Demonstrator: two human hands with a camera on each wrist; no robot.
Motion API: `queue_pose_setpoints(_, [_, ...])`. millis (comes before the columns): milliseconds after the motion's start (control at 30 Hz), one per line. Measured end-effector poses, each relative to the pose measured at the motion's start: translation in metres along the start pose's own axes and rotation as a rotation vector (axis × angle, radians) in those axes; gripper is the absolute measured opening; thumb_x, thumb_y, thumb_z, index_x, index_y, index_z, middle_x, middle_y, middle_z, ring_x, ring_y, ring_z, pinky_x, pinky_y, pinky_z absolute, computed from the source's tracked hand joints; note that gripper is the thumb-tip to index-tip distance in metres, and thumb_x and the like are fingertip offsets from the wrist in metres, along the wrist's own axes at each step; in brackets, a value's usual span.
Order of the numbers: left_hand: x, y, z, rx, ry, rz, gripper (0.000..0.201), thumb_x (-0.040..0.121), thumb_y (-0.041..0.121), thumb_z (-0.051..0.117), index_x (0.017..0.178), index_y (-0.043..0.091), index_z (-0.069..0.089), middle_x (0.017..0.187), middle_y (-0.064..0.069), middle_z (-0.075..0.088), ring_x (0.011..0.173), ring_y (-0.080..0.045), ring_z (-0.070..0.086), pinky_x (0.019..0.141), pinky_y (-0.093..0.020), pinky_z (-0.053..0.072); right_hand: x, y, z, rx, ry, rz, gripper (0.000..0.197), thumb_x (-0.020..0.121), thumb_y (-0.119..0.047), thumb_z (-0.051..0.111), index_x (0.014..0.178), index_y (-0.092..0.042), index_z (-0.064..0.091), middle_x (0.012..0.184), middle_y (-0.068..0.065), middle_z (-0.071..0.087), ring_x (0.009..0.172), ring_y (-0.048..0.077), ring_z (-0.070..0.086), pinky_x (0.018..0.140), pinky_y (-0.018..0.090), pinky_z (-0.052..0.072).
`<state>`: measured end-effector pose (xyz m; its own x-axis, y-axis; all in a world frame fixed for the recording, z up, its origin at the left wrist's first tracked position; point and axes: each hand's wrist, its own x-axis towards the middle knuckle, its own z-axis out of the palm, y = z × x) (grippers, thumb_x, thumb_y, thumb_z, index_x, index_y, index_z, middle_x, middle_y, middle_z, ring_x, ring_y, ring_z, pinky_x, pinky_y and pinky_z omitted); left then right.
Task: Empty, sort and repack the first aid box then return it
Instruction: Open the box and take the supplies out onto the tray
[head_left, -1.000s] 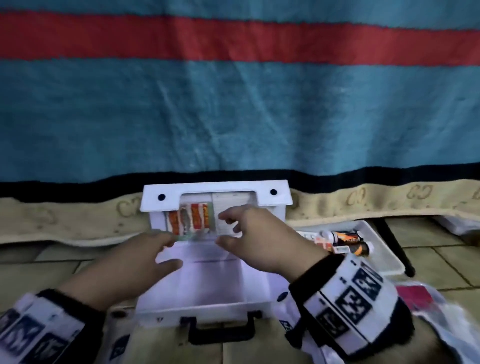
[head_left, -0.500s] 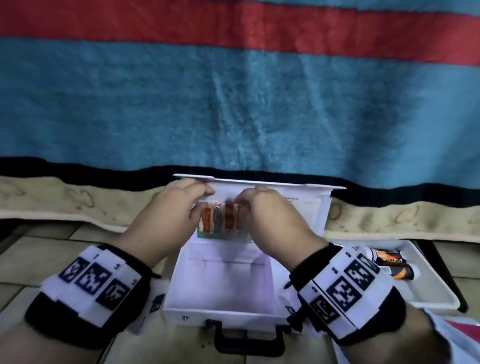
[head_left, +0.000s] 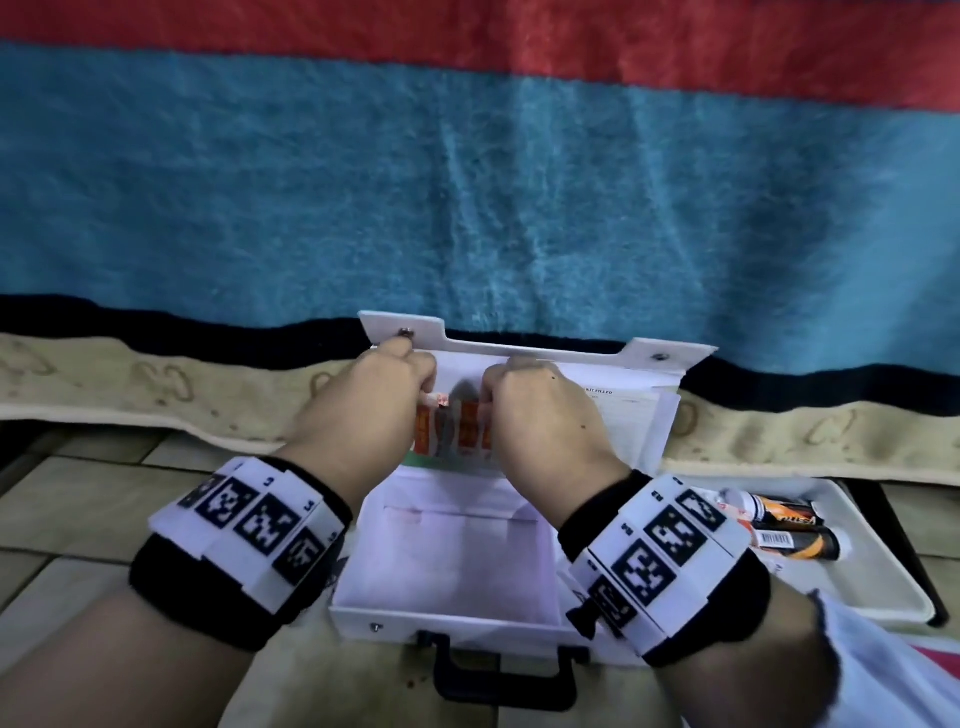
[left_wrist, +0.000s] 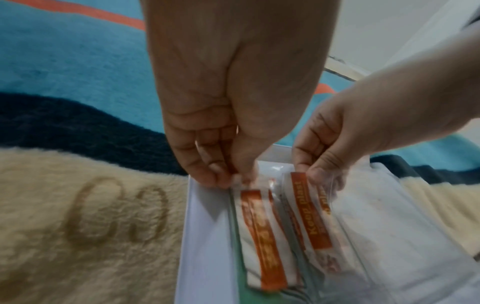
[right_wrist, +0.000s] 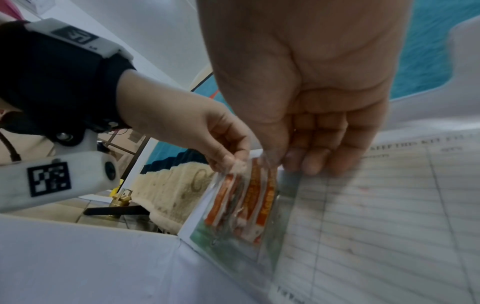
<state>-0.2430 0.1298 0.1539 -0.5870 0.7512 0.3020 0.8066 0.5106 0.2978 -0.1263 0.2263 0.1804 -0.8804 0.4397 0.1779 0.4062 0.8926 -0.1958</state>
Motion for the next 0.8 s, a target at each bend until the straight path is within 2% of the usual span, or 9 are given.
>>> queue_pose_setpoints(67, [-0.001,0.004,-0.003,-0.076,0.035,0.018,0.037,0.08,-0.004,0.055,0.071,0.026,0.036,0.089,0.001,0.043,0.081,-0.028,0.053,0.073,-0.046,0.048,-0.001,0.001,0.0,0.051,0.044,0.028,0.032,0.084,0.001,0.045,0.112,-0.011,0.055,0.117,0.008,0.053,0.111,0.026,0.052,0.083,0.031,0.044])
queue_pose_setpoints(133, [-0.002,0.009,-0.005,-0.132,0.081,-0.004,0.033,0.083,-0.004,0.05,0.075,0.025,0.036,0.09,0.001,0.043,0.081,-0.029,0.052,0.075,-0.048,0.047,0.0,0.002,0.001,0.111,0.083,0.065,0.031,0.085,0.002,0.043,0.112,-0.01,0.051,0.115,0.01,0.055,0.106,0.028,0.056,0.08,0.03,0.043])
queue_pose_setpoints(267, [-0.007,0.017,-0.009,-0.177,0.112,-0.095,0.027,0.09,0.003,0.04,0.081,0.027,0.032,0.091,0.002,0.045,0.084,-0.029,0.051,0.078,-0.049,0.047,0.006,0.009,0.005,0.27,0.14,0.145,0.025,0.087,0.004,0.036,0.104,-0.011,0.045,0.093,0.009,0.057,0.083,0.03,0.056,0.065,0.029,0.035])
queue_pose_setpoints(333, [-0.01,0.021,-0.015,-0.169,0.152,-0.101,0.019,0.093,0.009,0.04,0.084,0.025,0.033,0.09,-0.001,0.049,0.083,-0.03,0.052,0.076,-0.048,0.047,0.005,0.013,0.005,0.312,0.166,0.144,0.017,0.091,-0.002,0.04,0.1,-0.016,0.047,0.088,0.006,0.059,0.075,0.027,0.054,0.062,0.03,0.038])
queue_pose_setpoints(467, [-0.015,0.031,-0.024,-0.197,0.271,-0.051,0.005,0.094,0.018,0.048,0.089,0.015,0.047,0.086,-0.002,0.056,0.081,-0.024,0.053,0.072,-0.038,0.042,-0.008,0.022,-0.003,0.423,0.316,0.098,0.006,0.091,-0.024,0.055,0.09,-0.021,0.06,0.089,0.003,0.068,0.081,0.023,0.063,0.072,0.037,0.052])
queue_pose_setpoints(567, [-0.019,0.043,-0.025,-0.29,0.326,-0.038,0.007,0.089,0.021,0.058,0.084,0.018,0.054,0.077,0.004,0.058,0.075,-0.022,0.057,0.072,-0.041,0.05,-0.022,0.032,-0.02,0.54,0.408,0.141,0.006,0.087,-0.023,0.063,0.081,-0.021,0.064,0.079,-0.002,0.071,0.076,0.018,0.066,0.074,0.034,0.054])
queue_pose_setpoints(700, [-0.028,0.073,-0.018,-0.387,0.27,0.011,0.009,0.086,0.016,0.064,0.081,0.017,0.056,0.068,0.008,0.056,0.066,-0.014,0.057,0.068,-0.034,0.051,-0.054,0.057,-0.044,0.676,0.499,0.238,0.015,0.082,-0.018,0.069,0.068,-0.02,0.063,0.069,-0.002,0.07,0.067,0.016,0.069,0.071,0.038,0.056])
queue_pose_setpoints(800, [-0.038,0.099,-0.008,-0.483,0.182,0.067,0.013,0.084,0.012,0.066,0.084,0.02,0.055,0.071,0.007,0.059,0.067,-0.012,0.062,0.067,-0.034,0.053,-0.097,0.089,-0.06,0.75,0.559,0.324,0.014,0.082,-0.017,0.07,0.07,-0.017,0.065,0.065,0.001,0.071,0.061,0.012,0.069,0.06,0.028,0.054])
